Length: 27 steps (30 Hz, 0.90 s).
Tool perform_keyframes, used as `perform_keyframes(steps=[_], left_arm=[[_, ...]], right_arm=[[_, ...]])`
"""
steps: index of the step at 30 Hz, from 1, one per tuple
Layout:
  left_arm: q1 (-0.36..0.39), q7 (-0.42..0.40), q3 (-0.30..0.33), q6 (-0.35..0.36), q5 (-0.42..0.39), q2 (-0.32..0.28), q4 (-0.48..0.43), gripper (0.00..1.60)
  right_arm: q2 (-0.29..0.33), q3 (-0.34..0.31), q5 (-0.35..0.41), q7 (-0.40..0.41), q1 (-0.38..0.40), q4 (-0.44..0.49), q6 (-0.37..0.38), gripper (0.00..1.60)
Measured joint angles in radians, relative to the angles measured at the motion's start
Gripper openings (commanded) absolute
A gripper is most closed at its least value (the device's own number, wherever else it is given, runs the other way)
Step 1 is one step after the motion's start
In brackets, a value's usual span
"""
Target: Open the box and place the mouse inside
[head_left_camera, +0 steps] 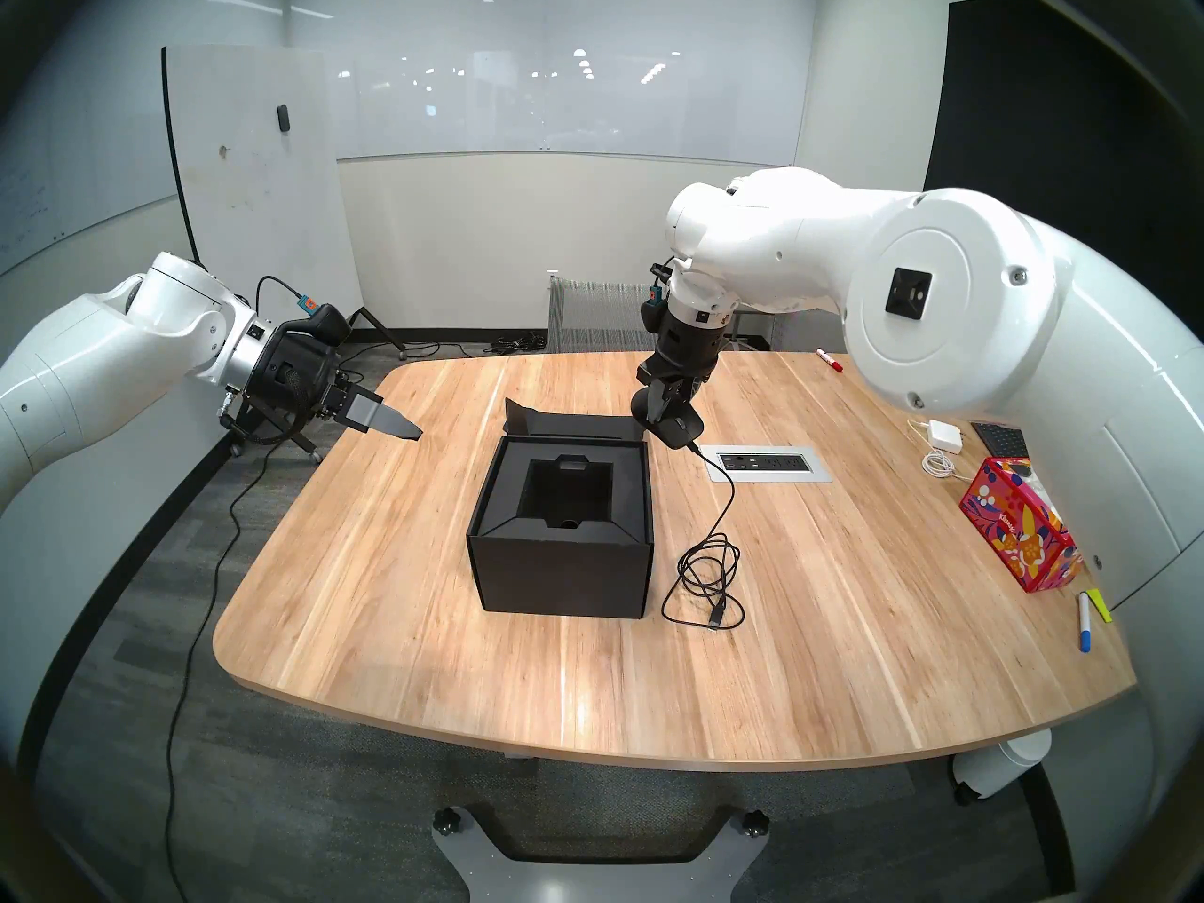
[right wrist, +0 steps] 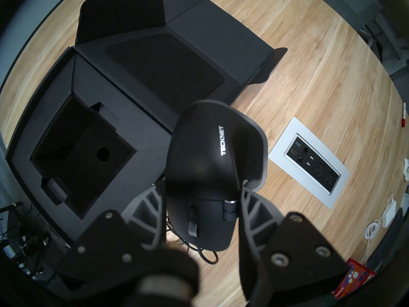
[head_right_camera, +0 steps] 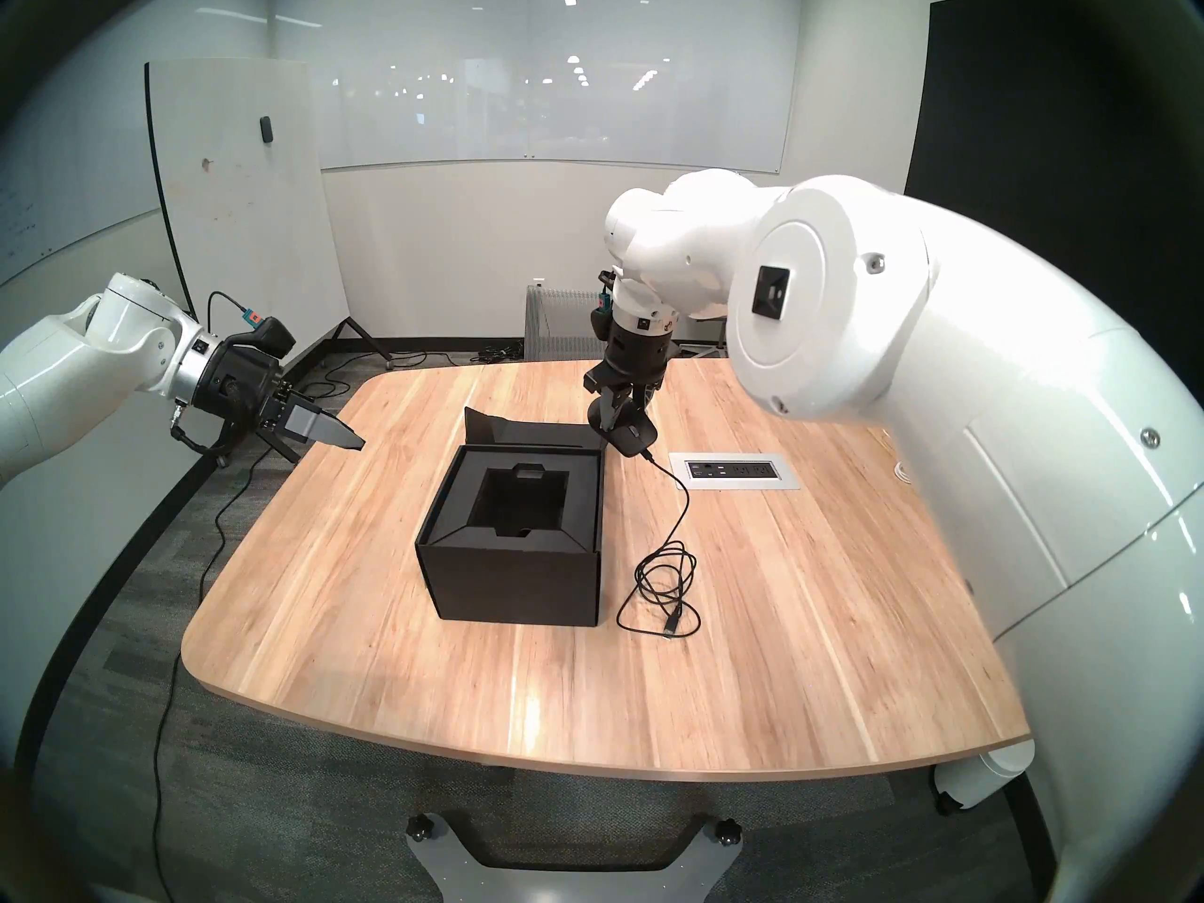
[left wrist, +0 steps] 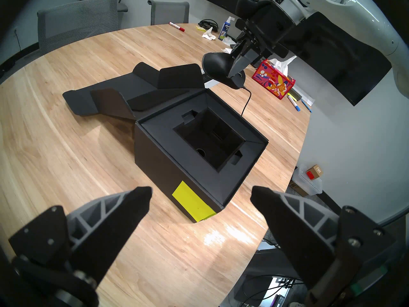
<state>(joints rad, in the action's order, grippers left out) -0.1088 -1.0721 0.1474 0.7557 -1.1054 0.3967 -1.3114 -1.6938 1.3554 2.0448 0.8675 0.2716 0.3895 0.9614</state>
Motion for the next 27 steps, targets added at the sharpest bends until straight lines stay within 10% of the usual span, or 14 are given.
perform_keyframes(steps=[27], left_arm=[[0.003,-0.001,-0.004,-0.002,-0.003,0.000,0.000,1.60]], right_arm=[[-0.020,0.010,0.009,0.000,0.017,-0.011,0.000,0.00]])
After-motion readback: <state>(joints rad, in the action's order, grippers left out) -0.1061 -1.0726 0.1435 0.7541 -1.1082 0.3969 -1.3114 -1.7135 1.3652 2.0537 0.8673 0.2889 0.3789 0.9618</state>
